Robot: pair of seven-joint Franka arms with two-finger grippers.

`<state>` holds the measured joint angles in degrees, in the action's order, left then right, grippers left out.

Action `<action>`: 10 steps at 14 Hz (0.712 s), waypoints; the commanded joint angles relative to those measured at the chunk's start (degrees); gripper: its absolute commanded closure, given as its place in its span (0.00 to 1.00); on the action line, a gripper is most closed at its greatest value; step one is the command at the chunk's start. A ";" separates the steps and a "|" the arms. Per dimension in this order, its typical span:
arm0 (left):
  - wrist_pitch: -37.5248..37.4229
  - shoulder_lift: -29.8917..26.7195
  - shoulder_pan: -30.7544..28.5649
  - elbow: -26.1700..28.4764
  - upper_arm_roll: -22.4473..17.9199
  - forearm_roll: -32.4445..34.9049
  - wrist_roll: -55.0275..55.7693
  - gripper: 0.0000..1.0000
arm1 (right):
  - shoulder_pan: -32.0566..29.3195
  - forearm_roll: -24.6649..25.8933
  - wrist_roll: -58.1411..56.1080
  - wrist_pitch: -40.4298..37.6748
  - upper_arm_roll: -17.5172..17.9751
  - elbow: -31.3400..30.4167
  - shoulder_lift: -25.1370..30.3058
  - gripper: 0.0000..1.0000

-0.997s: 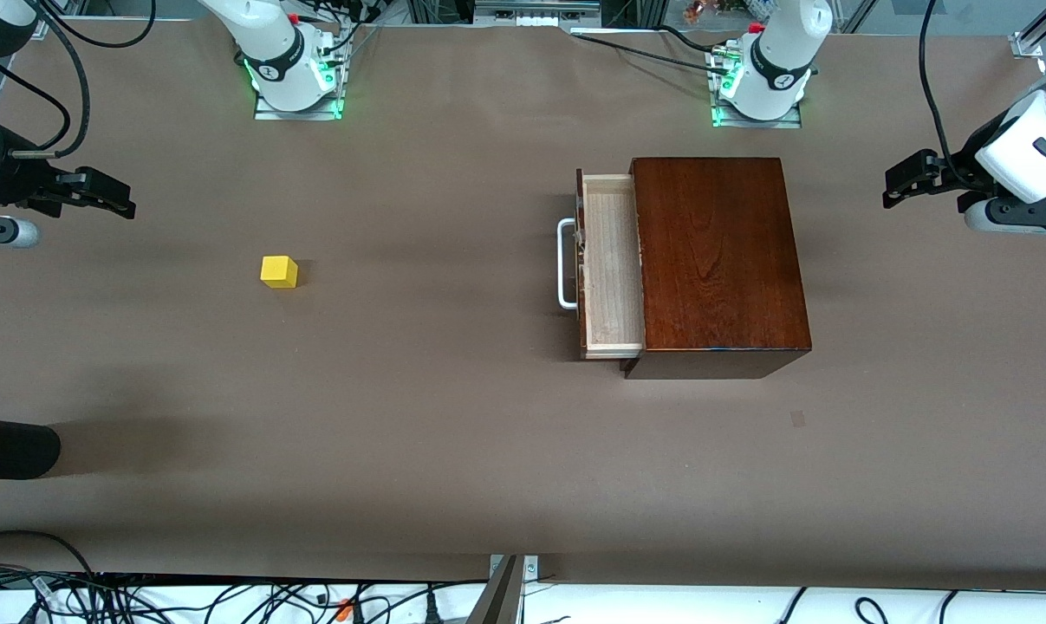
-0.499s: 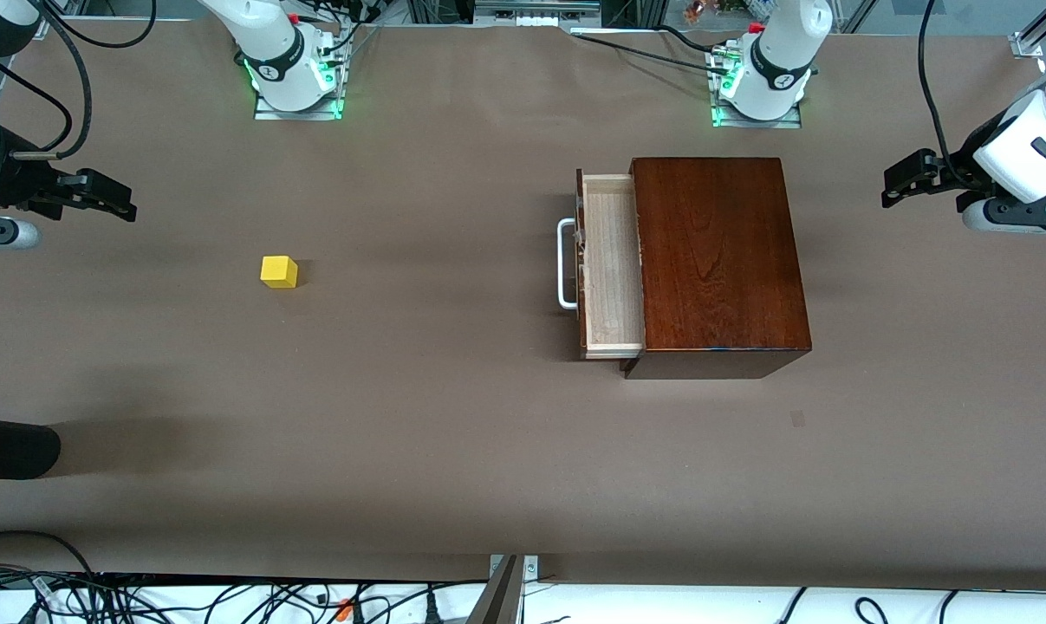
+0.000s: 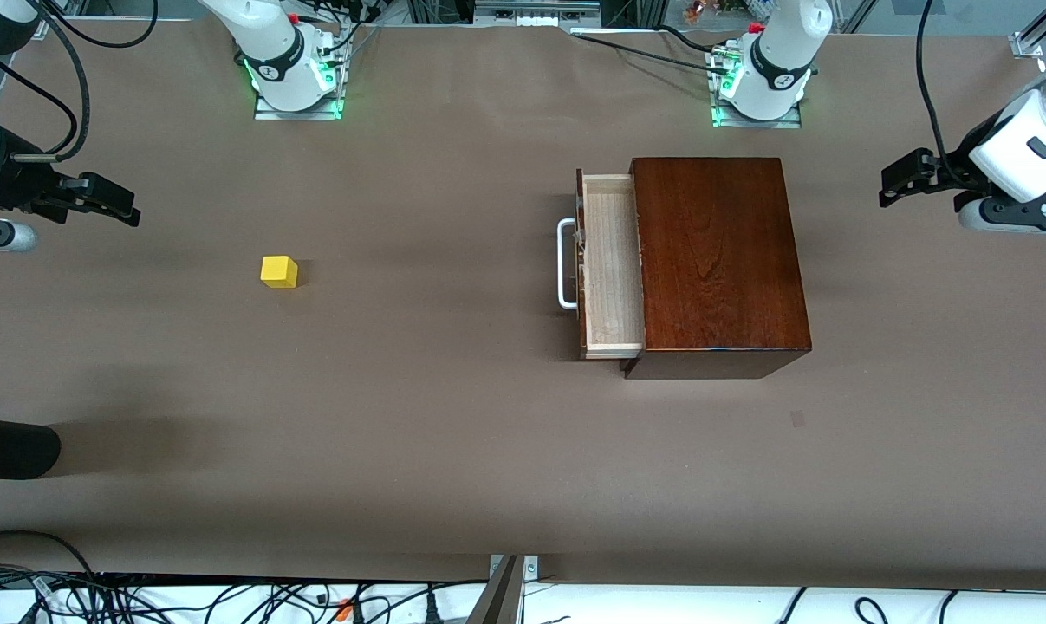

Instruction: Open drawer, take yellow block, close drawer

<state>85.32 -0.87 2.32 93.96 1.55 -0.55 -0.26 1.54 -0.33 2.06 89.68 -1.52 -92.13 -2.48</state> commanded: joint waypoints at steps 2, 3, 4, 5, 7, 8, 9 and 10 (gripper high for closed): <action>-3.14 2.53 1.11 -2.03 6.25 -1.47 -0.70 0.00 | -1.01 -1.43 0.57 0.15 0.55 0.37 0.20 0.00; -2.97 3.50 1.28 -2.11 9.23 -1.73 -1.23 0.00 | -1.01 -1.43 0.83 0.15 0.55 0.46 0.20 0.00; -2.62 5.43 1.28 -2.81 12.22 -2.43 -1.58 0.00 | -1.01 -1.43 1.71 0.15 0.55 0.46 0.20 0.00; -2.53 7.79 1.28 -4.39 15.03 -2.70 -1.67 0.00 | -1.01 -1.43 2.06 0.15 0.55 0.55 0.20 0.00; -1.83 14.37 1.46 -8.95 22.58 -2.70 -1.93 0.00 | -1.01 -1.34 2.24 0.06 0.55 0.55 0.20 0.00; -0.61 18.15 1.55 -11.58 26.27 -2.52 -2.37 0.00 | -1.01 -1.42 2.24 -0.03 0.55 0.55 0.20 0.00; 0.97 20.80 2.16 -12.65 29.18 -2.09 -2.37 0.00 | -1.01 -1.43 2.24 -0.20 0.55 0.63 0.20 0.00; 4.03 22.83 3.29 -12.66 30.34 -2.17 -2.64 0.00 | -1.01 -1.43 2.24 -0.29 0.55 0.72 0.20 0.00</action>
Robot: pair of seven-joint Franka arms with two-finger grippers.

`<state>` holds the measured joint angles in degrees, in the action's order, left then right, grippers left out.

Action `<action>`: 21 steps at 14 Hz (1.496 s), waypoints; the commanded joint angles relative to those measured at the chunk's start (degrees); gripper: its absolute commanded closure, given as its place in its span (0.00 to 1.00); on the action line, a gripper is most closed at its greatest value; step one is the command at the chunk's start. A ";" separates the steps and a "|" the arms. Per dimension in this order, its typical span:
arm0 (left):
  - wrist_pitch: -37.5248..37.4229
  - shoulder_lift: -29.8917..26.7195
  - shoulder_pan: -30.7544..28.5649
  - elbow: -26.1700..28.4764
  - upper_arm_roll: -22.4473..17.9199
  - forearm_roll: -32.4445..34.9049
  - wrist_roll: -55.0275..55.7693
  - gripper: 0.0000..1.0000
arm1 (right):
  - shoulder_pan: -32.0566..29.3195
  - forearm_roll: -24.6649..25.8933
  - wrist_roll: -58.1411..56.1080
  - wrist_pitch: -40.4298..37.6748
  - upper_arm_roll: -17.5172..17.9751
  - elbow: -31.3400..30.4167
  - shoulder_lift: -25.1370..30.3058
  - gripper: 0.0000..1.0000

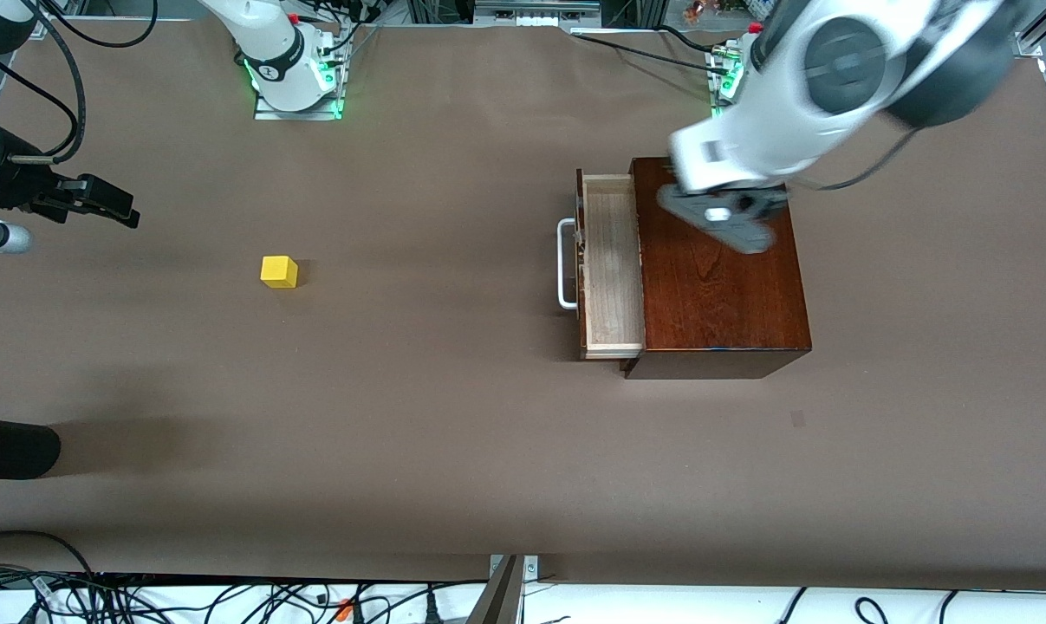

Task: Open drawer, take yellow block, close drawer
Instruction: 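Move the left gripper to the front of the open drawer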

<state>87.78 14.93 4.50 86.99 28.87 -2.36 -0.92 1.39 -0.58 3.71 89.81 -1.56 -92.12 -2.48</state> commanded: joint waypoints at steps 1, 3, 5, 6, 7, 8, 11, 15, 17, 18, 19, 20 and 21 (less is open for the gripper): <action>4.47 8.53 3.13 -5.51 3.38 -0.28 -4.42 0.00 | -0.86 -1.18 0.59 -0.51 0.50 0.72 0.19 0.00; 11.32 11.16 6.65 -5.16 3.21 0.07 -12.31 0.00 | -0.86 -1.18 0.59 -0.60 0.42 0.80 0.19 0.00; 16.78 14.32 10.25 -5.07 3.12 2.43 -19.96 0.00 | -0.86 -1.18 0.59 -0.51 0.42 0.80 0.19 0.00; 19.85 16.34 11.92 -5.07 3.21 6.01 -24.35 0.00 | -0.86 -1.18 0.59 -0.51 0.42 0.80 0.19 0.00; 22.15 17.93 13.68 -4.98 3.21 8.84 -27.88 0.00 | -0.86 -1.18 0.59 -0.42 0.42 0.80 0.19 0.00; 24.00 19.86 14.39 -5.07 3.21 10.60 -30.87 0.00 | -0.86 -1.18 0.59 -0.51 0.42 0.80 0.19 0.00; 28.57 23.39 15.19 -4.81 3.21 14.56 -43.34 0.00 | -0.86 -1.18 0.59 -0.33 0.42 0.80 0.19 0.00; 28.94 24.80 15.19 -1.30 3.12 20.02 -45.31 0.00 | -0.86 -1.18 0.59 -0.25 0.42 0.80 0.19 0.00; 28.32 24.71 14.58 0.28 3.04 20.38 -45.31 0.00 | -0.86 -1.18 0.59 -0.16 0.50 0.80 0.10 0.00; 28.06 24.63 14.23 0.81 2.86 20.29 -45.40 0.00 | -0.86 -1.18 0.59 -0.16 0.42 0.80 0.10 0.00; 27.10 24.36 14.05 1.25 2.51 20.38 -45.40 0.00 | -0.86 -1.18 0.59 -0.07 0.42 0.80 0.10 0.00; 25.52 24.10 13.79 1.08 2.07 20.29 -45.40 0.00 | -0.86 -1.18 0.59 -0.07 0.42 0.80 0.10 0.00; 24.12 23.84 13.44 0.99 2.07 20.38 -45.14 0.00 | -0.86 -1.09 0.59 -0.07 0.50 0.80 0.19 0.00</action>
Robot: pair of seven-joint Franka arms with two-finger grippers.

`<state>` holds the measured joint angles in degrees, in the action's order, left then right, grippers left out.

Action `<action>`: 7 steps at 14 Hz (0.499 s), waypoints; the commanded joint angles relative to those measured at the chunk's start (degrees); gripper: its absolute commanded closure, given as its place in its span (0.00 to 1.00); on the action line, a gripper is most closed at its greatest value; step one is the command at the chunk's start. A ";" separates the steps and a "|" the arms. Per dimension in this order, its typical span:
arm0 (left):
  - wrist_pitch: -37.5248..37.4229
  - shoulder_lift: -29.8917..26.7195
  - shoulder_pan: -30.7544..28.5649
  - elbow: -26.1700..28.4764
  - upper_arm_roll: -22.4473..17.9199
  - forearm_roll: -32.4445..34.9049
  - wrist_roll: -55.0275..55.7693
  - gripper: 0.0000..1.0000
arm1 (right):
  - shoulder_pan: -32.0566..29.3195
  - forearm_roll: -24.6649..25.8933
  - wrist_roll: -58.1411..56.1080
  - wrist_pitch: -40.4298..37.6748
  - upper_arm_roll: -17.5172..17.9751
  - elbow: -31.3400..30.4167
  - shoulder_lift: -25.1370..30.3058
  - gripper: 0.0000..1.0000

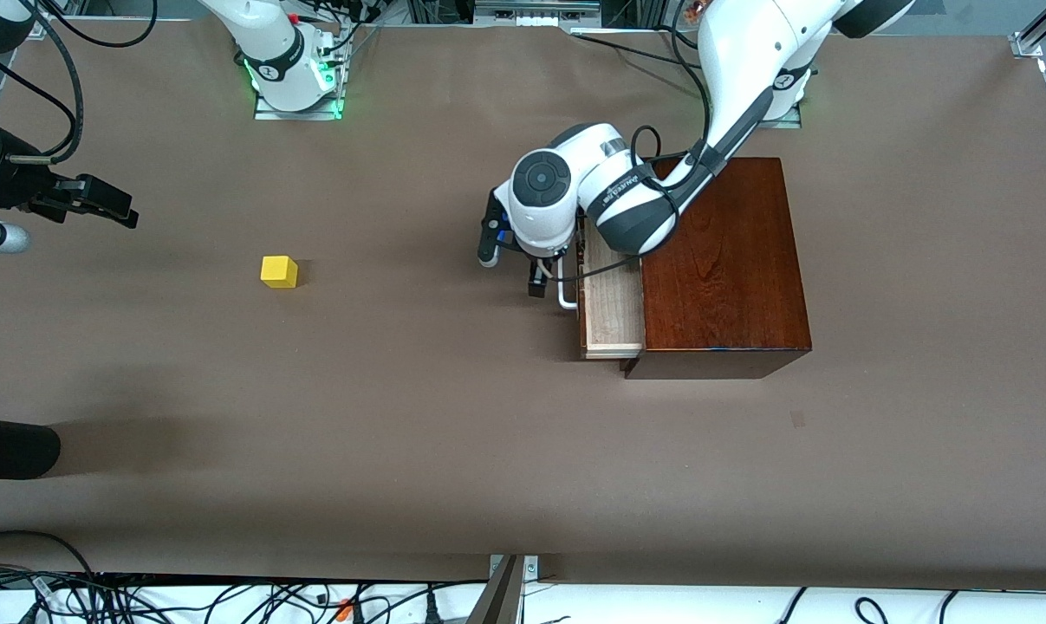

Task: Open drawer, take yellow block, close drawer
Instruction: 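Push the drawer shut into the box with the left gripper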

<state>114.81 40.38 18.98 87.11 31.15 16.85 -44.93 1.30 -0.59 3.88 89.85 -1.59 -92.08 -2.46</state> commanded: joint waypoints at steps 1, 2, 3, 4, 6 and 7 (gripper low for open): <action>-4.67 -2.32 -1.75 0.78 -0.21 1.08 -0.78 0.00 | -0.77 -1.17 0.43 -0.11 0.45 0.76 0.09 0.00; -6.17 -2.50 -2.45 0.52 -0.13 1.08 -0.69 0.00 | -0.77 -1.17 0.43 -0.20 0.53 0.76 0.08 0.00; -6.79 -3.02 -2.98 0.52 -0.13 0.99 -0.60 0.00 | -0.77 -1.17 0.43 -0.20 0.53 0.76 0.08 0.00; -7.41 -3.12 -3.77 0.52 -0.13 0.99 -0.60 0.00 | -0.77 -1.17 0.43 -0.11 0.45 0.76 0.08 0.00; -8.03 -3.29 -5.53 0.43 0.05 0.99 -0.60 0.00 | -0.77 -1.17 0.43 -0.11 0.45 0.76 0.08 0.00; -8.11 -3.47 -6.23 0.51 0.05 0.99 -0.60 0.00 | -0.77 -1.17 0.43 -0.11 0.45 0.76 0.08 0.00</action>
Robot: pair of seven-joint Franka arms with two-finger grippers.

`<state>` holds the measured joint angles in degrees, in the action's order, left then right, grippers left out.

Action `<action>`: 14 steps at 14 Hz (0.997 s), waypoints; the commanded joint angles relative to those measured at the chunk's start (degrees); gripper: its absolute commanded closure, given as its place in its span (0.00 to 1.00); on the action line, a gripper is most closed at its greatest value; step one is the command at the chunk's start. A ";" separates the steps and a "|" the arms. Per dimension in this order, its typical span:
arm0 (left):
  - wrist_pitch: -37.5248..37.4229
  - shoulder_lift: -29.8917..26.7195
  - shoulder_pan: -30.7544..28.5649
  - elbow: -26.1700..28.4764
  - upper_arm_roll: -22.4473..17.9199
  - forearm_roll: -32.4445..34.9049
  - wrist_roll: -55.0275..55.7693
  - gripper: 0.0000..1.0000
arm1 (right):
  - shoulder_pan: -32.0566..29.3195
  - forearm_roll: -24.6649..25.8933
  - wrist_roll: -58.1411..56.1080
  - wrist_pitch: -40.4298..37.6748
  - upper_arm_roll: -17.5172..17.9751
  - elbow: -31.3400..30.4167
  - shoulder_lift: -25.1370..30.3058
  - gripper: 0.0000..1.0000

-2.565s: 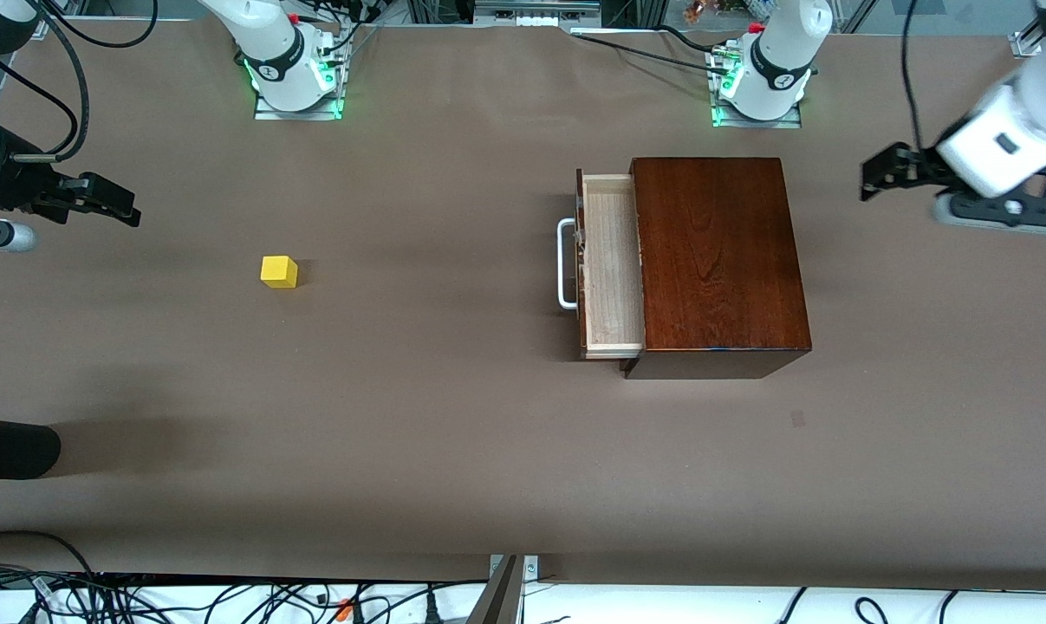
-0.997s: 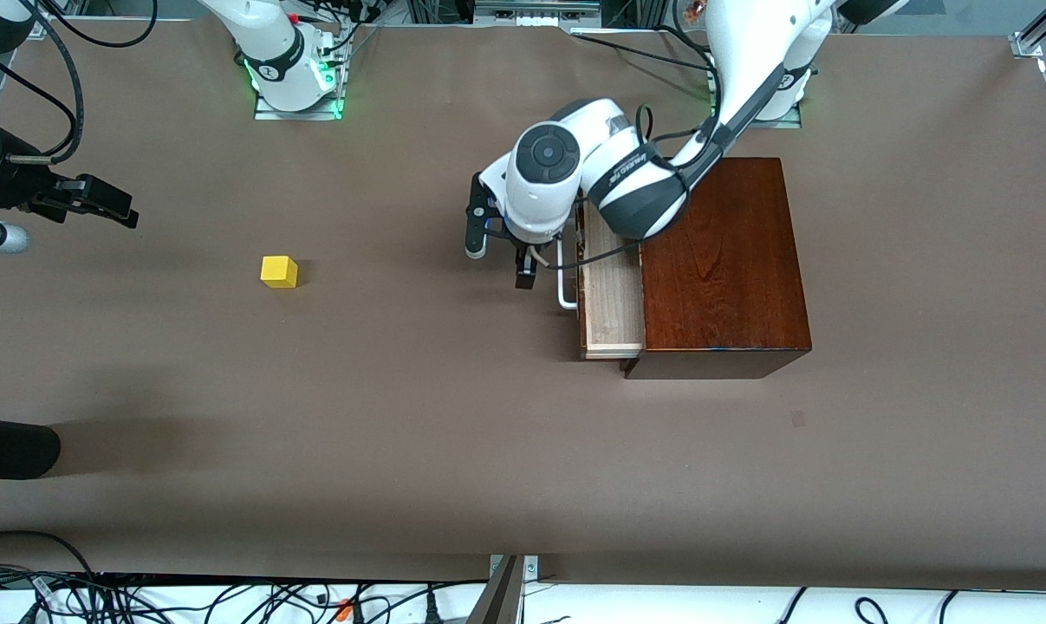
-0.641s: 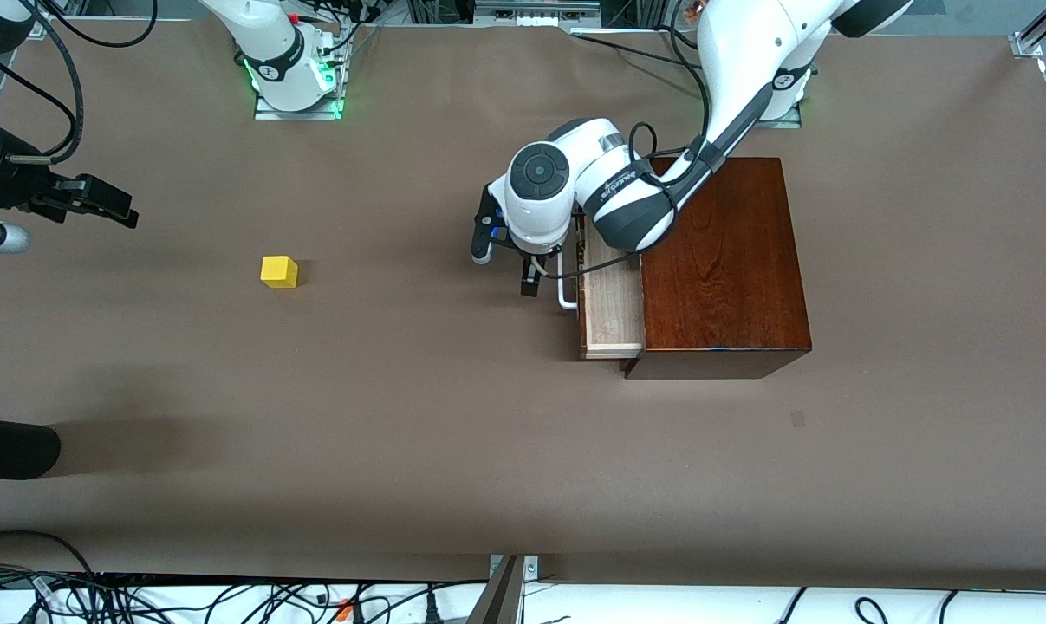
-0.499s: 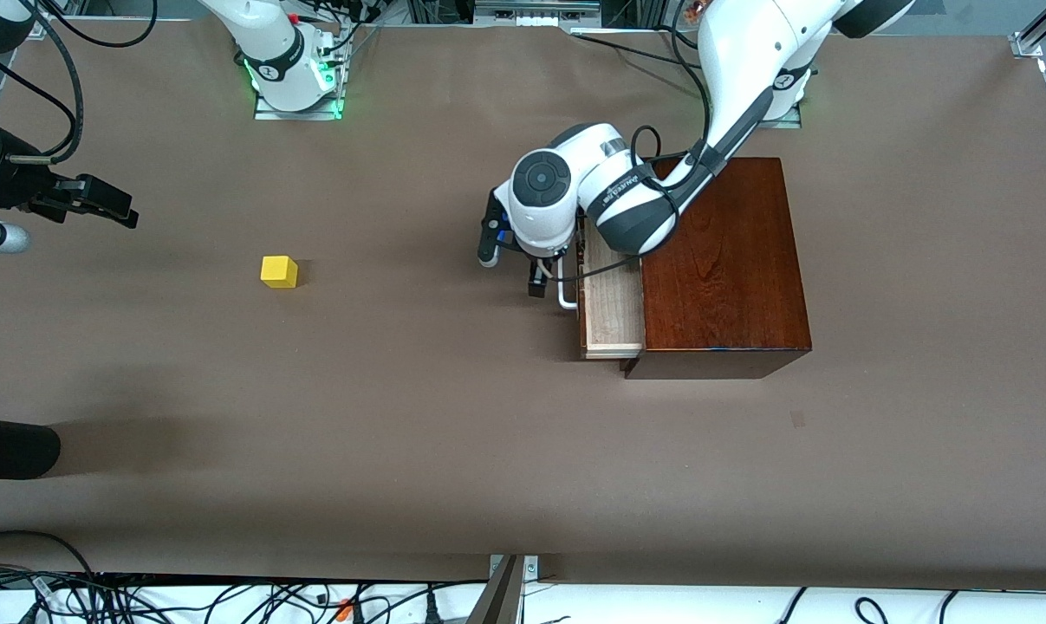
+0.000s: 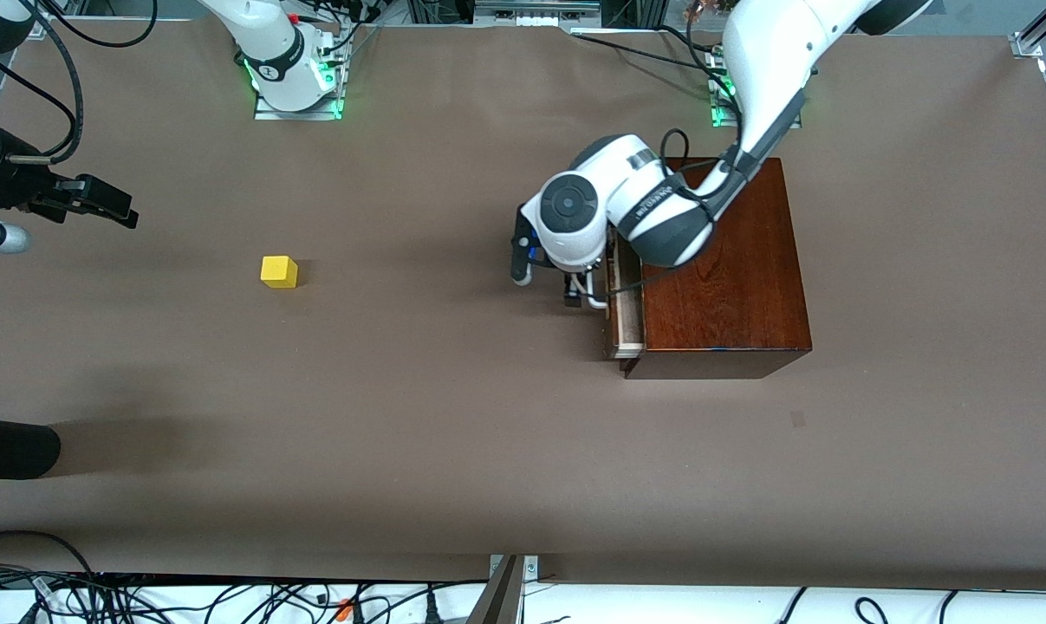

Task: Open drawer, take yellow block, close drawer
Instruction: 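Push the drawer shut into the box with the left gripper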

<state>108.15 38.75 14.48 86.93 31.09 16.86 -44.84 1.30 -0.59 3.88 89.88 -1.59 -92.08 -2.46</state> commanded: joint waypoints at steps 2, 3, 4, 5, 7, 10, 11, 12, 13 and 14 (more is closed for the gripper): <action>-2.59 -1.93 -2.26 0.69 0.11 0.99 -0.77 0.00 | -0.77 -1.08 0.43 -0.15 0.44 0.76 0.09 0.00; -2.94 -1.93 -2.26 0.69 0.11 0.99 -0.77 0.00 | -0.77 -1.17 0.43 -0.15 0.44 0.85 0.09 0.00; -3.29 -2.01 -2.35 0.69 0.11 0.99 -0.69 0.00 | -0.77 -1.08 0.43 -0.15 0.44 0.85 0.09 0.00; -3.38 -2.19 -2.52 0.69 0.02 0.99 -0.77 0.00 | -0.77 -1.17 0.43 -0.15 0.53 0.85 0.09 0.00; -3.38 -2.28 -3.05 0.69 0.11 0.99 -0.68 0.00 | -0.77 -1.17 0.43 -0.15 0.44 0.85 0.09 0.00; -4.70 -2.71 -3.23 0.69 0.02 0.90 -0.68 0.00 | -0.77 -1.08 0.43 -0.15 0.44 0.76 0.09 0.00; -4.70 -2.72 -3.23 0.69 0.11 0.90 -0.60 0.00 | -0.77 -1.08 0.43 -0.23 0.53 0.85 0.09 0.00; -4.61 -2.72 -3.23 0.69 0.11 0.90 -0.60 0.00 | -0.77 -1.17 0.43 -0.15 0.53 0.85 0.09 0.00; -4.52 -2.72 -3.23 0.61 0.11 0.46 -0.34 0.00 | -0.77 -1.17 0.43 -0.23 0.53 0.85 0.09 0.00; -4.44 -2.72 -3.14 0.35 0.28 0.11 0.62 0.00 | -0.77 -1.17 0.43 -0.32 0.53 0.85 0.00 0.00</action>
<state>104.89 37.79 11.68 86.93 31.16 16.86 -44.71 1.30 -0.59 3.89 89.95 -1.59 -92.08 -2.46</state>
